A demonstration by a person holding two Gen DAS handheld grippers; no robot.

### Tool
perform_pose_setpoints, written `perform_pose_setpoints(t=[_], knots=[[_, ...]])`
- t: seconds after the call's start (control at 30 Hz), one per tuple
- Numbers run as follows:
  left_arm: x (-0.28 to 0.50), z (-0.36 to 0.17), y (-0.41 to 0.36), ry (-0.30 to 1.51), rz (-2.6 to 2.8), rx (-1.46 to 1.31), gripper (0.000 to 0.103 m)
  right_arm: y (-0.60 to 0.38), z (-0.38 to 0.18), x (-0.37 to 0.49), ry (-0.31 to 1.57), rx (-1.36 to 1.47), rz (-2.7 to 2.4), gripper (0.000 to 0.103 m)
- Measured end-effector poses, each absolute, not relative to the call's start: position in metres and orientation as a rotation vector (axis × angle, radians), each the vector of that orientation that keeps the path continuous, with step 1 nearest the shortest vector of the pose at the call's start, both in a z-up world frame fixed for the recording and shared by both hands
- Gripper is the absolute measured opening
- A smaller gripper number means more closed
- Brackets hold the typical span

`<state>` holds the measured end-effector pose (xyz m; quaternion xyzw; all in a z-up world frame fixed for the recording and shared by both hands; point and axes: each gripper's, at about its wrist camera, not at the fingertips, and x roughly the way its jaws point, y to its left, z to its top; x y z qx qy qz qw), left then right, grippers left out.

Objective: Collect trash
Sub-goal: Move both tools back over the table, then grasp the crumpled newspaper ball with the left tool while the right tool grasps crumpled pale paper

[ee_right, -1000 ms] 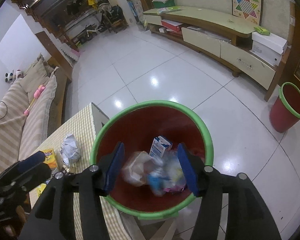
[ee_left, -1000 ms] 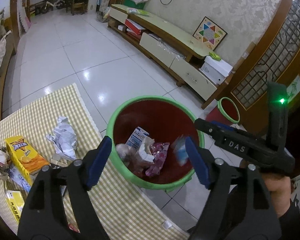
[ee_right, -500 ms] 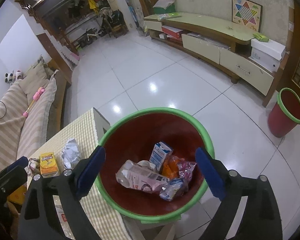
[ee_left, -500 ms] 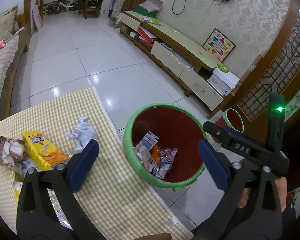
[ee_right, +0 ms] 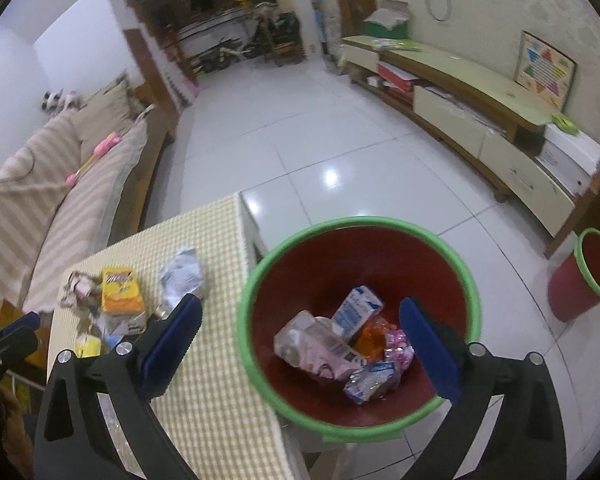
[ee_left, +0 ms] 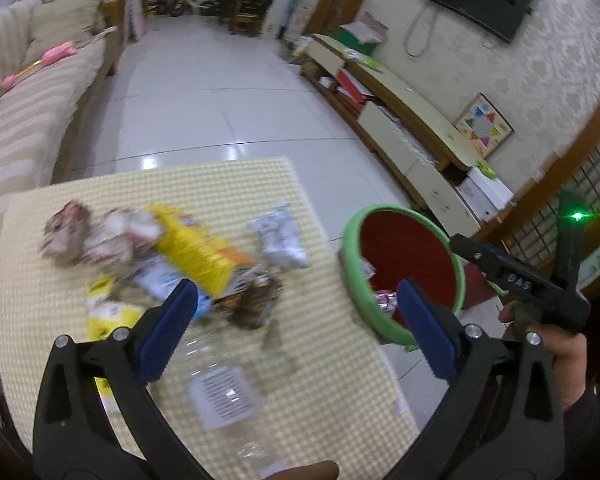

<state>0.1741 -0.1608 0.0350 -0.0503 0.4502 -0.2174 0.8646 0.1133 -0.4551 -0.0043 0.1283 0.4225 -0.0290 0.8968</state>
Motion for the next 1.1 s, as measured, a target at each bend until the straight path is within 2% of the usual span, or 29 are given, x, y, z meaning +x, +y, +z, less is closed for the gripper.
perform_pose_setpoints(t=[0.67,1.1], knots=[[0.192,0.013,-0.006,0.944,-0.22,-0.203,0.097,-0.356,-0.021,0.158,0.962,0.176,0.083,0.095],[0.258,-0.03,0.026,1.024,-0.196,-0.124,0.097,-0.341,-0.067,0.215,1.08,0.133,0.077,0.09]])
